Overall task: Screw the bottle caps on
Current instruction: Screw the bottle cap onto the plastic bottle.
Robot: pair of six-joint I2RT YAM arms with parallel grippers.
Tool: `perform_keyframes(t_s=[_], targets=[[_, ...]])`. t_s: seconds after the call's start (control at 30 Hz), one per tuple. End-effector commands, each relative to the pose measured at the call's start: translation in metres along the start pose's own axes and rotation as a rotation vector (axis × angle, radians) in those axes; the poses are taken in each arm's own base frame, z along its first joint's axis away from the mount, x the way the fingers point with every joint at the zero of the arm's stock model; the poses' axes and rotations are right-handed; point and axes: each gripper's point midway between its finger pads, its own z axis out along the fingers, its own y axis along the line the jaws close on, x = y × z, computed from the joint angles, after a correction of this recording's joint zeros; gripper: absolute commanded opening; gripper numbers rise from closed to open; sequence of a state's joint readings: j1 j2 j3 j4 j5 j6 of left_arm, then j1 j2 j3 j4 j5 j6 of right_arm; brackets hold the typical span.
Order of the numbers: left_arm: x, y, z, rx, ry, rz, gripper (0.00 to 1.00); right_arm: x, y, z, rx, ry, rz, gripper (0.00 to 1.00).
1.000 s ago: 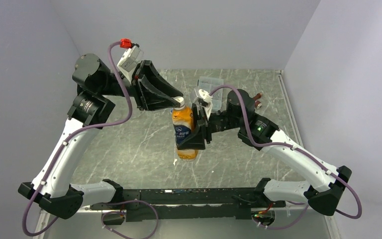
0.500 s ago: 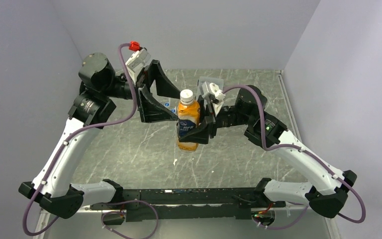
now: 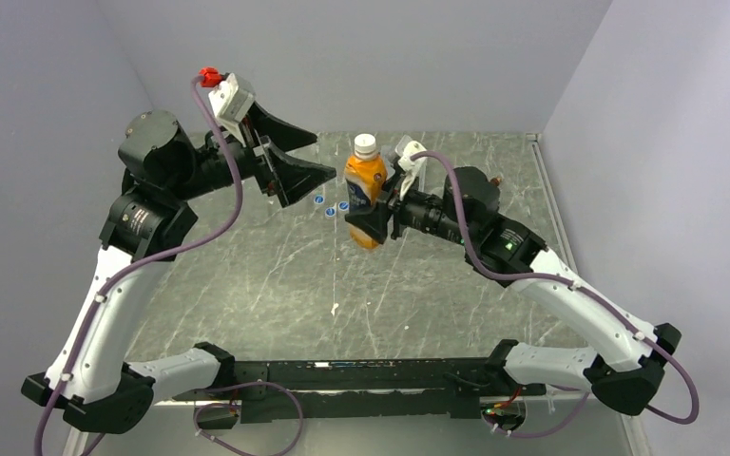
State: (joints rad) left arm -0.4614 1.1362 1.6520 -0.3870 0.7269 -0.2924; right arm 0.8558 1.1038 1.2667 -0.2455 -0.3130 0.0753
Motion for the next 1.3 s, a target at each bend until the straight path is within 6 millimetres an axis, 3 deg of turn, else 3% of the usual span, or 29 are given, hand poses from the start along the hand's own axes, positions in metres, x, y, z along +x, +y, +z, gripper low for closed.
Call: perform_keyframes(t_s=[0.0,0.23,0.43,1.27], targets=[[-0.013,0.032,0.001,-0.173,-0.062,0.031,0.91,0.001,-0.043,0.004,0.273,-0.007,0.026,0.09],[-0.012,0.06,0.02,-0.323,-0.08,0.011,0.9,0.004,-0.062,0.013,0.4,-0.011,0.047,0.09],[-0.01,0.059,0.037,-0.321,-0.08,0.012,0.89,0.007,-0.06,0.025,0.394,0.013,0.037,0.09],[-0.003,0.062,0.058,-0.286,-0.051,-0.023,0.73,0.009,-0.056,0.036,0.377,0.024,0.025,0.09]])
